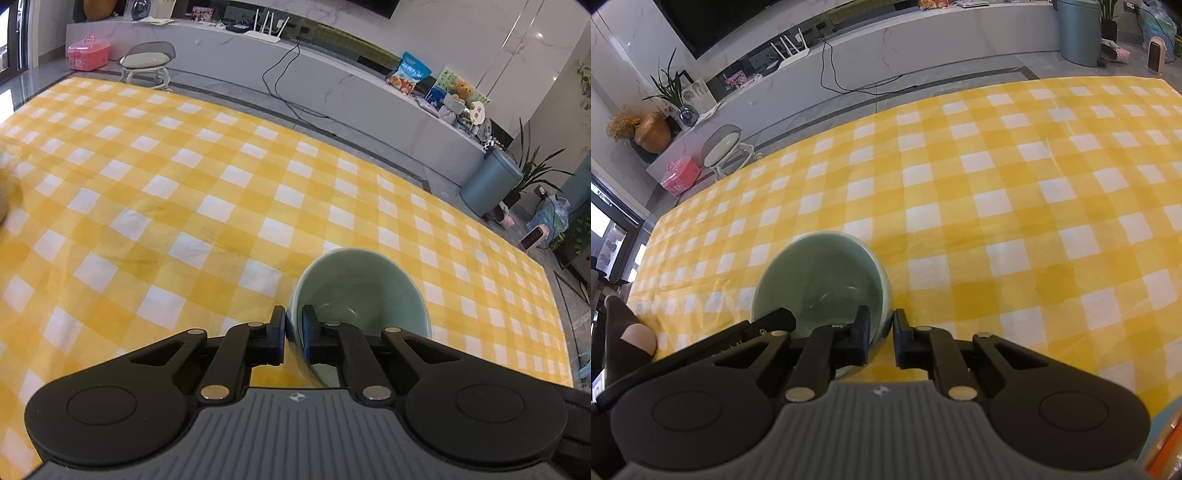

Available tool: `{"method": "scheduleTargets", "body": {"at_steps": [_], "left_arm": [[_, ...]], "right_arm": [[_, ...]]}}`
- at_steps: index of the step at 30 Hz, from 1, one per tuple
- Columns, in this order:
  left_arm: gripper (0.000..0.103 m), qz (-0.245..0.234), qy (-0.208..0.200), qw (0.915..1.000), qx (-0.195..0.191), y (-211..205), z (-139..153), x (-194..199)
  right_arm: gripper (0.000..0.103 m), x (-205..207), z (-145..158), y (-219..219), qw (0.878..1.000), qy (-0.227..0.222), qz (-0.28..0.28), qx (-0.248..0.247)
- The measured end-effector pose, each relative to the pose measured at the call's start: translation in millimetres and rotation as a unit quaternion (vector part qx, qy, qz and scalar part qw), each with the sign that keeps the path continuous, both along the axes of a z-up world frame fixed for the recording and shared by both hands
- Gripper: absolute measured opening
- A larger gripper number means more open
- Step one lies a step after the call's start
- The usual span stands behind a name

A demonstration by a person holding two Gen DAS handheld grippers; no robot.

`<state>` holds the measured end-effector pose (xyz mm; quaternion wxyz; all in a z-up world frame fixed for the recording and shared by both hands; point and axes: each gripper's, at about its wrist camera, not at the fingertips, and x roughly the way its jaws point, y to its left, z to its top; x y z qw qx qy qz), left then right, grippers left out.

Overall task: Organize plates and bowls
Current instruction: 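Close the left tool on the green bowl rim while the right tool grips it too, then carry the green bowl with both tools over the orange bowl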

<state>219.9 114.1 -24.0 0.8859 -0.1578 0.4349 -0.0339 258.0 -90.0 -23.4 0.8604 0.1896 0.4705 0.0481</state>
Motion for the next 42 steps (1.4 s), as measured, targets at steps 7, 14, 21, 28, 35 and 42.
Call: {"method": "scheduleTargets", "body": {"at_steps": [7, 14, 21, 28, 35, 42], "left_arm": [[0.009, 0.004, -0.019, 0.9998, 0.003, -12, 32, -36], [0.009, 0.006, -0.015, 0.9998, -0.014, -27, 60, -71], [0.009, -0.016, -0.033, 0.9991, -0.022, -59, 83, -111], [0.009, -0.068, -0.020, 0.9973, -0.021, -99, 88, -133], [0.011, -0.120, 0.017, 0.9925, -0.016, -136, 76, -138], [0.010, -0.159, 0.040, 0.9863, 0.023, -165, 60, -134]], "right_arm": [[0.010, -35, 30, -17, 1.000, -0.019, 0.012, 0.004], [0.009, -75, 60, -44, 0.999, -0.028, 0.020, 0.015], [0.008, -125, 92, -81, 0.998, -0.057, 0.021, 0.001], [0.008, -163, 105, -124, 0.998, -0.052, 0.026, -0.025], [0.007, -173, 100, -166, 0.999, -0.007, 0.024, -0.035], [0.006, -177, 79, -177, 0.997, 0.009, 0.019, -0.071]]}}
